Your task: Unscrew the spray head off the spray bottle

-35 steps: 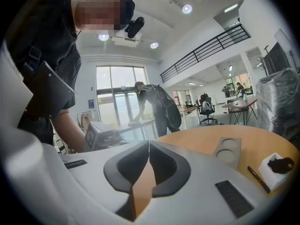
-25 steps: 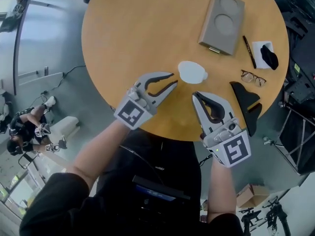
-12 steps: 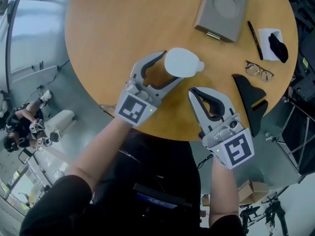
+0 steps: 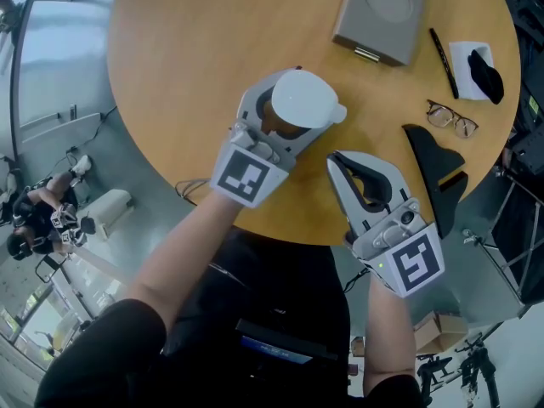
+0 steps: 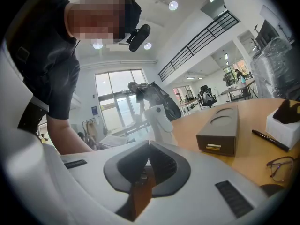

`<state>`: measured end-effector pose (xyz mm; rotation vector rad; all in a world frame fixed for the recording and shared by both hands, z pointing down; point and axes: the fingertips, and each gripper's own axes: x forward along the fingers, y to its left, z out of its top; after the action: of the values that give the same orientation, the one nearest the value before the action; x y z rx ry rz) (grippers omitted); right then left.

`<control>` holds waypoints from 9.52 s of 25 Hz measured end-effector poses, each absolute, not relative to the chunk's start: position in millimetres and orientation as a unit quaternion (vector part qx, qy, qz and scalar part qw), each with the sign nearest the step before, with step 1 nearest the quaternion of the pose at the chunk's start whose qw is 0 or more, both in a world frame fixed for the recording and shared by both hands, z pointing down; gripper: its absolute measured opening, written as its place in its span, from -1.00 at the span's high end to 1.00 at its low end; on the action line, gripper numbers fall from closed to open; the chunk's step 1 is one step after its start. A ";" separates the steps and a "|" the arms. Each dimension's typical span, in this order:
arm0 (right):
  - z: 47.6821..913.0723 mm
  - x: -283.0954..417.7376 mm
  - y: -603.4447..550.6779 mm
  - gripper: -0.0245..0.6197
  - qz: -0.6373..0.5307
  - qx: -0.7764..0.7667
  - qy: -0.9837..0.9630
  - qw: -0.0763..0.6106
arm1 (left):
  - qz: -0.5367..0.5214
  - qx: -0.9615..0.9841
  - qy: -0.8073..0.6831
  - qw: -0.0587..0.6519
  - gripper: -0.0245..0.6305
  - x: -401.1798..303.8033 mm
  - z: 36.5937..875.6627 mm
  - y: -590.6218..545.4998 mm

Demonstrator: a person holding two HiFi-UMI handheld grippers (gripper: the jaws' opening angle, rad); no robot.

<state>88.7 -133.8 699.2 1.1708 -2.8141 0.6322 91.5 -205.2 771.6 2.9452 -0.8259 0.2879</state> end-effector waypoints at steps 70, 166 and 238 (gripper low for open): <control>307.1 16.1 -41.7 -0.14 0.104 0.348 -0.931 0.045 | 0.145 0.958 -0.228 0.093 -0.01 55.0 403.9 -39.1; 289.1 -14.9 -50.9 -0.10 0.120 0.348 -0.930 0.023 | 0.072 0.990 -0.117 0.034 0.00 15.0 345.0 -51.8; 255.8 -46.8 -25.5 0.17 0.060 0.211 -0.974 -0.048 | 0.052 0.998 0.028 0.004 0.00 9.6 355.0 -1.5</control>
<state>-46.8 -25.5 255.8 0.6836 -3.1585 0.1940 9.6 -1.5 355.0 3.1277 0.0872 0.1620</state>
